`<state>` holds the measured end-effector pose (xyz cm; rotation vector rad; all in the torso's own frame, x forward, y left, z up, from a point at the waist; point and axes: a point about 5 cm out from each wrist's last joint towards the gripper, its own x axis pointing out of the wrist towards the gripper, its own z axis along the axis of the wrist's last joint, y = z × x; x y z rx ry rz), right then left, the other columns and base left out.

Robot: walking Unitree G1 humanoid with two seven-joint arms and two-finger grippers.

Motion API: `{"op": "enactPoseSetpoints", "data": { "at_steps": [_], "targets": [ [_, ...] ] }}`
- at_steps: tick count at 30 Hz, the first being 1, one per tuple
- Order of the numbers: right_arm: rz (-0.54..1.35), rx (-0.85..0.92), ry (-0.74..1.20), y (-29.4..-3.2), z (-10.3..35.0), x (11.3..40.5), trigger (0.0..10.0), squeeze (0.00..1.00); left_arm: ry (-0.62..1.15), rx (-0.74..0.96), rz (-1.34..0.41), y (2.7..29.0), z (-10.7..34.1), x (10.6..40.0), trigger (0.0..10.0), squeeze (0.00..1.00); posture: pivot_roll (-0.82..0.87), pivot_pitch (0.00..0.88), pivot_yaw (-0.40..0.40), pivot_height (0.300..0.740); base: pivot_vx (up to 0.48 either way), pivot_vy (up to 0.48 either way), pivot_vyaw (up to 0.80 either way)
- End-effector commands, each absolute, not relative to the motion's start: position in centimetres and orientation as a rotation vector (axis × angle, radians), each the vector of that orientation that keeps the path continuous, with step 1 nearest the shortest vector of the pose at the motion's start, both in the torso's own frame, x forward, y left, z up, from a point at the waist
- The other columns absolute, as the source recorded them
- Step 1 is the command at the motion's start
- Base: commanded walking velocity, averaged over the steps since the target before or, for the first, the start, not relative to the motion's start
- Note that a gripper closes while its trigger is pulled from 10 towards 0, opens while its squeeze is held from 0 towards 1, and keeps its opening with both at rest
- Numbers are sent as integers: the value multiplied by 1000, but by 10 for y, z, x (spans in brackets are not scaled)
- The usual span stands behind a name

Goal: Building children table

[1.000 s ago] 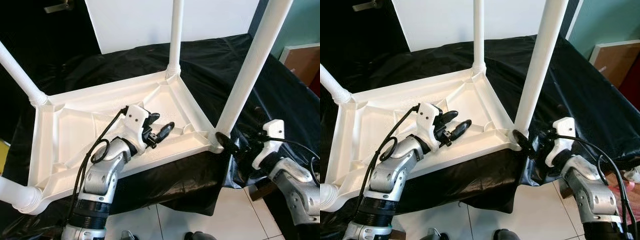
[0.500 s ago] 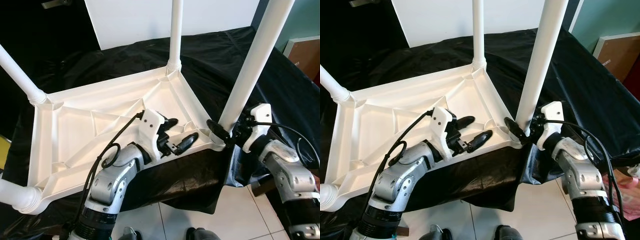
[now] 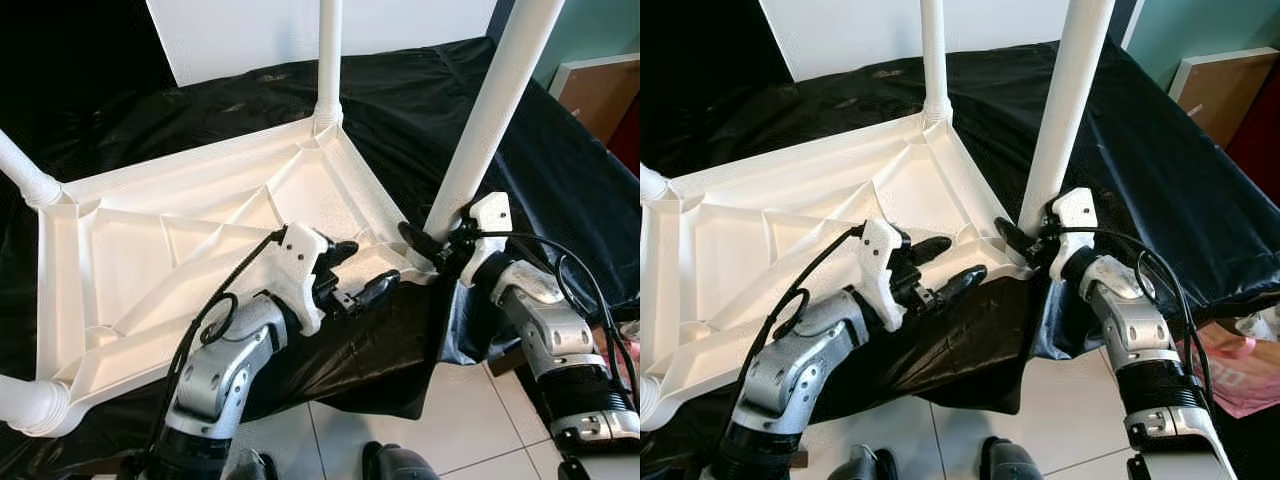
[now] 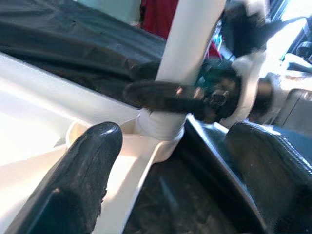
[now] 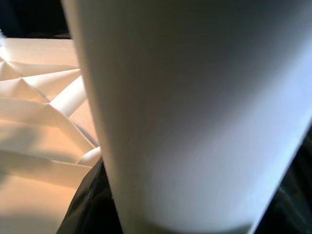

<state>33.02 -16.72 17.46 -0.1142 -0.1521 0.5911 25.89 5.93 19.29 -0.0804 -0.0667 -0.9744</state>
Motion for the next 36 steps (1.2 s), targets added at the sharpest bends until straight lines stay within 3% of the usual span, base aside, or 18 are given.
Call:
{"op": "enactPoseSetpoints", "data": {
  "at_steps": [1, 14, 19, 32, 33, 36],
  "targets": [
    [568, -98, -99, -162, 164, 331, 10000, 0, -55, -70, -968, 59, 190, 257, 10000, 0, -122, 169, -33, 740, 0, 0, 0],
    [227, -23, -86, -140, 151, 323, 10000, 0, -82, -68, -923, 62, 193, 259, 10000, 0, -106, 121, -60, 740, 0, 0, 0],
    [-37, 23, -71, -130, 141, 315, 10000, 0, -92, -69, -901, 60, 194, 261, 10000, 0, -105, 111, -62, 740, 0, 0, 0],
    [-89, 42, -99, -137, 139, 308, 10000, 0, -107, -56, -908, 58, 198, 266, 10000, 0, -102, 92, -27, 740, 0, 0, 0],
    [-61, 48, -124, -139, 141, 307, 10000, 1000, -103, -49, -909, 58, 196, 266, 10000, 0, -98, 93, -26, 740, 0, 0, 0],
    [-11, 54, -165, -141, 145, 304, 10000, 1000, -99, -43, -905, 60, 196, 267, 10000, 0, -97, 93, -22, 740, 0, 0, 0]
  ]
}}
